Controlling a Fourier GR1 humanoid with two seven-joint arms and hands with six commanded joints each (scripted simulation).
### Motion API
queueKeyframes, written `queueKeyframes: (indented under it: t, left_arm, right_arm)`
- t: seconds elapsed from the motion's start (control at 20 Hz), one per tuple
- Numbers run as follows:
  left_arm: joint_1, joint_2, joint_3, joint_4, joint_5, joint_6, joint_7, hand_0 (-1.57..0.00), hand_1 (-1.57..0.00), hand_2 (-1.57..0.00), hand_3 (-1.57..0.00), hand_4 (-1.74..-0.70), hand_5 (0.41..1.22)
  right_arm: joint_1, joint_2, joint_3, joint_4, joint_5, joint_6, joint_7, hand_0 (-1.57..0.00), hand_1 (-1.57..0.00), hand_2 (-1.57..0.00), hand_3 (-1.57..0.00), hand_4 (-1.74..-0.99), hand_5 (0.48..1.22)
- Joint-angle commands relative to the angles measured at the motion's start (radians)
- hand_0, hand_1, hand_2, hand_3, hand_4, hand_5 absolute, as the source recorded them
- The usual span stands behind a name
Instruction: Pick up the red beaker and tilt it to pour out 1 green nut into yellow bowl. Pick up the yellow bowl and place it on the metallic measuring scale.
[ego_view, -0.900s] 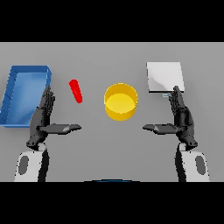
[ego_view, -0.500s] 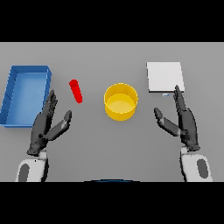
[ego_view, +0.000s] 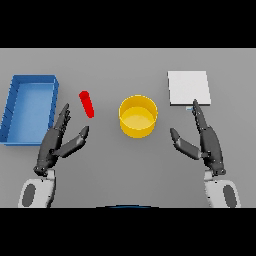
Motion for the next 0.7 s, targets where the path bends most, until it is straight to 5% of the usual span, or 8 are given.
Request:
queueKeyframes:
  t: [0.0, 0.65]
  left_arm:
    - [-0.031, -0.008, 0.007, 0.046, 0.005, -0.001, 0.006, 0.00, 0.00, 0.00, 0.00, -1.14, 0.643]
    - [-0.371, -0.006, 0.090, 0.470, -0.020, 0.022, -0.116, 0.00, 0.00, 0.00, 0.00, -1.20, 0.654]
  right_arm:
    - [-0.001, 0.000, -0.006, 0.002, -0.008, 0.001, -0.001, 0.00, 0.00, 0.00, 0.00, -1.189, 0.626]
    - [0.002, 0.002, -0.019, 0.009, -0.044, 0.022, -0.010, 0.00, 0.00, 0.00, 0.00, -1.229, 0.628]
